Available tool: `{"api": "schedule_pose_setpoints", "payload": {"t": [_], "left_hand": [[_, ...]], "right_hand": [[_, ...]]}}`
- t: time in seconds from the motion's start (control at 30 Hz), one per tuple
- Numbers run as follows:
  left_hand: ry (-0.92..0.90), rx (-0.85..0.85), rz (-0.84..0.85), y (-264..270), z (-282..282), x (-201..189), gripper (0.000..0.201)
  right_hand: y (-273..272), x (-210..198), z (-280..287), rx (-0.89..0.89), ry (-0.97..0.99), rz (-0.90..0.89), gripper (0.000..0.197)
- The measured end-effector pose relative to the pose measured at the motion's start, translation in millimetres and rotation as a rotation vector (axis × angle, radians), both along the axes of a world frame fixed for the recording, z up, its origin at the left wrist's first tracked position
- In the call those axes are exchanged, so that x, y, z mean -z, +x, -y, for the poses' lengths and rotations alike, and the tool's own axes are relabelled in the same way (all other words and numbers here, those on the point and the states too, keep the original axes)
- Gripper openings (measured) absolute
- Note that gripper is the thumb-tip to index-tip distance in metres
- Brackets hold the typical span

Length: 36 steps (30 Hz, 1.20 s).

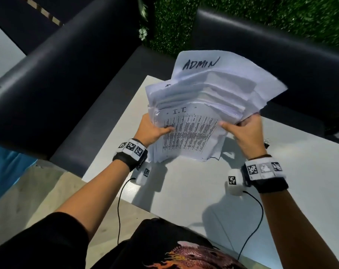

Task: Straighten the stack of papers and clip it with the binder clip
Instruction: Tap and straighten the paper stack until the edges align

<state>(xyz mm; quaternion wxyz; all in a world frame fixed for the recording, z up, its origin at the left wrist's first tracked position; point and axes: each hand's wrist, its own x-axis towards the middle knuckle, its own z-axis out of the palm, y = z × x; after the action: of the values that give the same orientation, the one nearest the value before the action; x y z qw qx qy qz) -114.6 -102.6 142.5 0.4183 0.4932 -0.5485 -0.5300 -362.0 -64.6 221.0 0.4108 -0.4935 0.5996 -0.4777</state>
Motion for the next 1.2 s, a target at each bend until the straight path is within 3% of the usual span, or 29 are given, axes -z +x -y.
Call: {"api": "schedule_pose_setpoints", "payload": {"t": [0.1, 0.17, 0.23, 0.27, 0.33, 0.43, 0.53, 0.67, 0.77, 0.87, 0.93, 1.0, 1.1, 1.2], "left_hand": [[0.015, 0.013, -0.008, 3, 4, 1, 0.04], [0.029, 0.018, -0.009, 5, 6, 2, 0.044], [0.025, 0.035, -0.004, 6, 6, 2, 0.045], [0.025, 0.053, -0.011, 6, 6, 1, 0.046], [0.048, 0.076, -0.04, 7, 6, -1, 0.046], [0.069, 0.083, -0.048, 9, 7, -4, 0.042], [0.057, 0.087, -0.025, 8, 11, -3, 0.04], [0.055, 0.02, -0.022, 8, 17, 6, 0.034], [0.094, 0.001, -0.022, 4, 17, 12, 0.031], [0.109, -0.034, -0.056, 5, 15, 16, 0.032], [0.118, -0.055, -0.107, 10, 13, 18, 0.032], [0.135, -0.091, -0.151, 15, 12, 19, 0.031], [0.149, -0.117, -0.191, 21, 9, 19, 0.034], [0.157, -0.11, -0.219, 23, 6, 18, 0.035]], "right_hand": [[12, -47, -11, 0.151, -0.379, -0.255, 0.095], [33, -74, -18, 0.175, -0.561, -0.667, 0.093], [53, -78, -11, 0.087, -0.508, -1.14, 0.093], [58, -71, -4, -0.015, -0.435, -1.267, 0.095], [62, -60, 5, -0.174, -0.33, -1.339, 0.098], [59, -54, 15, -0.18, -0.343, -1.372, 0.101], [60, -42, 20, -0.323, -0.282, -1.46, 0.111], [59, -26, 28, -0.286, -0.32, -1.388, 0.106], [57, -12, 31, -0.379, -0.274, -1.408, 0.105], [36, -6, 37, -0.207, -0.259, -1.308, 0.106], [9, -2, 37, -0.041, -0.16, -1.106, 0.109], [-18, 11, 36, 0.016, -0.05, -0.754, 0.111], [-34, 37, 32, -0.108, 0.133, -0.232, 0.109], [-30, 56, 29, -0.224, 0.223, 0.041, 0.096]]}}
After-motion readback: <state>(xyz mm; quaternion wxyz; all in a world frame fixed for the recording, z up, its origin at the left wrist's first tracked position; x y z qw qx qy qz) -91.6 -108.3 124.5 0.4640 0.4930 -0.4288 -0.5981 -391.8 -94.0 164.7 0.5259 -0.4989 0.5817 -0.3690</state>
